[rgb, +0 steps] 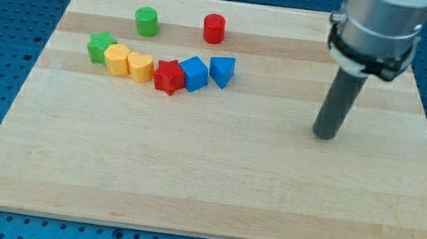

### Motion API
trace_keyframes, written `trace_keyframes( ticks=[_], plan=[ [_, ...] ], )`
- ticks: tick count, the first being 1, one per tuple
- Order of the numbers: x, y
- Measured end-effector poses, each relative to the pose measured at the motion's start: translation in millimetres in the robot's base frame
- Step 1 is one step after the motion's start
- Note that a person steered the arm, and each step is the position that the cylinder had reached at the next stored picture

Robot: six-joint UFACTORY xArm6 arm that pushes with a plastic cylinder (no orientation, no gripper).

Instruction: Push the green circle to the center left

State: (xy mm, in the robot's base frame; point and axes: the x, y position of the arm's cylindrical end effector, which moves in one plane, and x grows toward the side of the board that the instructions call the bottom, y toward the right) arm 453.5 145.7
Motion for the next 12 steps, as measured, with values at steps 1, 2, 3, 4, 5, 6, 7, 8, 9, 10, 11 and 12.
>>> trace_keyframes(
  ticks=[1,2,3,4,5,6,7,8,9,10,11,12],
  plan=[
    [0,0],
    [-20,1],
    [-67,4],
    [-91,6],
    [-105,-1],
    [-130,-16],
    [-135,-40],
    [-133,-75],
    [-132,-134],
    [-132,-187],
    [-124,-236],
    [-115,-285]
  ],
)
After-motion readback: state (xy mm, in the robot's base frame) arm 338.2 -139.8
